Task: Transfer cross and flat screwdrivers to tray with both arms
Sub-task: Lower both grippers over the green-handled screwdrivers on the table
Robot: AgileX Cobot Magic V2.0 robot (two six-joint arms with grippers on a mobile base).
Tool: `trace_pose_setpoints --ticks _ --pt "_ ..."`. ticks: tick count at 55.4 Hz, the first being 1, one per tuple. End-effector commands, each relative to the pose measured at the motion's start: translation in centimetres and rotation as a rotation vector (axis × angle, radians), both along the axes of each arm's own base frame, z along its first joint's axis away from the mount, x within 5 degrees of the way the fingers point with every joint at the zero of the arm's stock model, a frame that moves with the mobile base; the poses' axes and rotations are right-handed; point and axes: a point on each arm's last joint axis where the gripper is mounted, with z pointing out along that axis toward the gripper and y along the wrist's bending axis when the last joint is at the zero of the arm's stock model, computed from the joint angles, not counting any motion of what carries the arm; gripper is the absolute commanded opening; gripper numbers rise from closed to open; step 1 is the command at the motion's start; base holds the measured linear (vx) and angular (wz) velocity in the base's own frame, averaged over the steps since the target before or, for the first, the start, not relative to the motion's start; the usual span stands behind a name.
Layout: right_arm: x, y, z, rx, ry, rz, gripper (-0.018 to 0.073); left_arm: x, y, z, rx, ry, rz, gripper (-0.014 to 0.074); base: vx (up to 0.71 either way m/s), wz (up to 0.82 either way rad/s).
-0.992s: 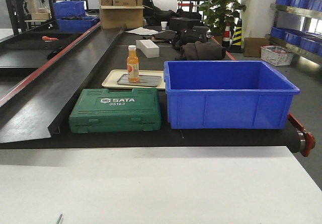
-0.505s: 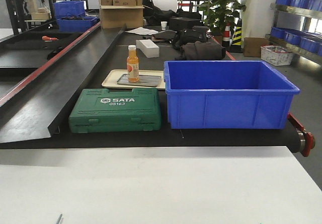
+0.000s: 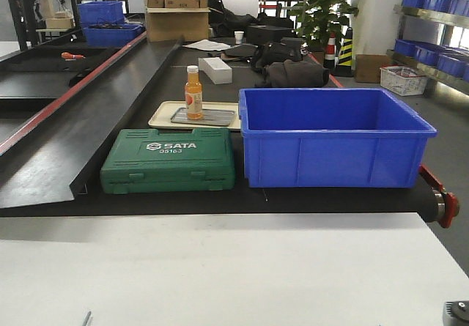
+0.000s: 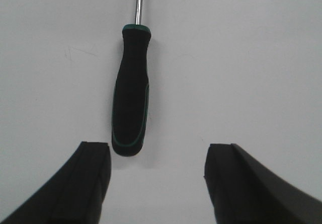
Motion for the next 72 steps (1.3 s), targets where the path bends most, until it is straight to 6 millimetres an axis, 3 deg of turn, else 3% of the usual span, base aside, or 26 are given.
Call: trace_pose_setpoints --ticks 1,14,33,49,60,72 --pt "2.0 0.1 0.1 -0.002 -0.05 0.024 0.0493 2.7 -0.5 0.7 -0.035 -0.039 -0.005 0.0504 0.0 0.0" --pt "3.1 0.1 -2.3 -0.009 0.009 0.04 0.0493 7.0 -1.3 -2.3 -0.016 0.099 -0.09 0.0504 0.0 0.0" --pt "3.8 0.1 -2.3 -0.011 -0.05 0.046 0.0493 11.4 -1.8 -6.3 -0.026 0.267 -0.109 0.0504 0.0 0.0" --pt "4.4 0.1 -2.0 -0.009 -0.125 0.041 0.0491 12.5 -1.6 -9.8 0.012 0.332 -0.119 0.0504 0.0 0.0" --pt "4.5 0.2 -2.1 0.019 -0.115 0.013 0.0491 12.6 -1.6 -10.7 0.012 0.358 -0.119 0.0504 0.0 0.0" --pt "6.2 0.4 -2.9 0.022 -0.015 0.033 0.0491 12.7 -1.6 -11.8 0.015 0.385 -0.123 0.0504 0.0 0.0"
